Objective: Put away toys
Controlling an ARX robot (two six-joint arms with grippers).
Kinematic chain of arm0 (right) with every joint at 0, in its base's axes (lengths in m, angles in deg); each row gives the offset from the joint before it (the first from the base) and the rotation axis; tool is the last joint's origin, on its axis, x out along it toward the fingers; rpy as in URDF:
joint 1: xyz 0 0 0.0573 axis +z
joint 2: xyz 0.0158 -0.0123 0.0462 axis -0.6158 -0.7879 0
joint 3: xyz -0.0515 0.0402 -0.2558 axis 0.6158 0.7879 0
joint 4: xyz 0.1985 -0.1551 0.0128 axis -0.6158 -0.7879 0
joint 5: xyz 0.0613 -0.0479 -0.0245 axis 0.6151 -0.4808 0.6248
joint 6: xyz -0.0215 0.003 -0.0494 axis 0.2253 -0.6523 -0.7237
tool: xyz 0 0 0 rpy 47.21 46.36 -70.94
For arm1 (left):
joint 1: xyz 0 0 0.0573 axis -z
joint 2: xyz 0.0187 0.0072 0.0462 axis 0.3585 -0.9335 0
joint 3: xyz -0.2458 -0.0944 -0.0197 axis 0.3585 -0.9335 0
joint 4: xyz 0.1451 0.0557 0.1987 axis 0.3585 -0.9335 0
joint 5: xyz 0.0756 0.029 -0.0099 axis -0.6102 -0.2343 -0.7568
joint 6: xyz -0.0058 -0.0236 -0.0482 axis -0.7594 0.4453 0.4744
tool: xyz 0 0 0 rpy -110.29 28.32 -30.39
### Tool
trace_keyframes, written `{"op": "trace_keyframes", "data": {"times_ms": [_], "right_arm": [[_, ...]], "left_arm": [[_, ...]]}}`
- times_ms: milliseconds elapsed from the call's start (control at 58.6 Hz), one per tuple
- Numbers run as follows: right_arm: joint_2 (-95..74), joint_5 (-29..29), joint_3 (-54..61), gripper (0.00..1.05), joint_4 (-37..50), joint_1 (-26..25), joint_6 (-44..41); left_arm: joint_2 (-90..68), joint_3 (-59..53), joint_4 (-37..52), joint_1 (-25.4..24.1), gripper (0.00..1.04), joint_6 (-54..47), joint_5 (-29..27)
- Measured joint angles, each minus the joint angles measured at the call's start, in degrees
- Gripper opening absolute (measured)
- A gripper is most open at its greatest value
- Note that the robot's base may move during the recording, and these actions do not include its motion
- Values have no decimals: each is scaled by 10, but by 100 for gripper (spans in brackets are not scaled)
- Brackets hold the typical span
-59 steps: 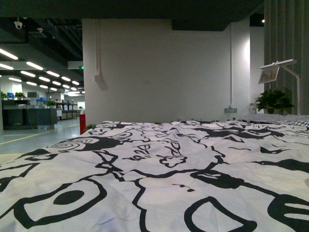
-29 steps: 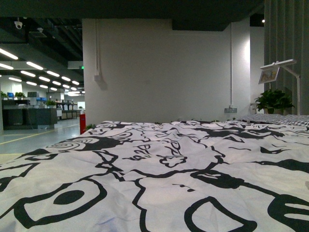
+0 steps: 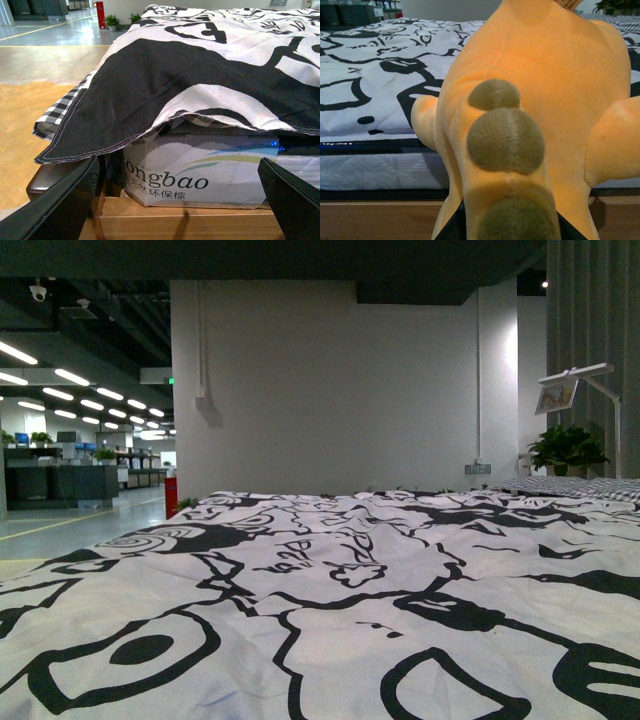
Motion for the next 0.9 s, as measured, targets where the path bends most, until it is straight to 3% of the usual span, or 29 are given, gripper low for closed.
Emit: {"op": "trace_keyframes", "data": {"times_ms": [905], "right_arm": [[1, 0, 2, 10, 0, 0, 0]], "left_arm": [[0, 0, 0, 0, 99, 0, 0]]}}
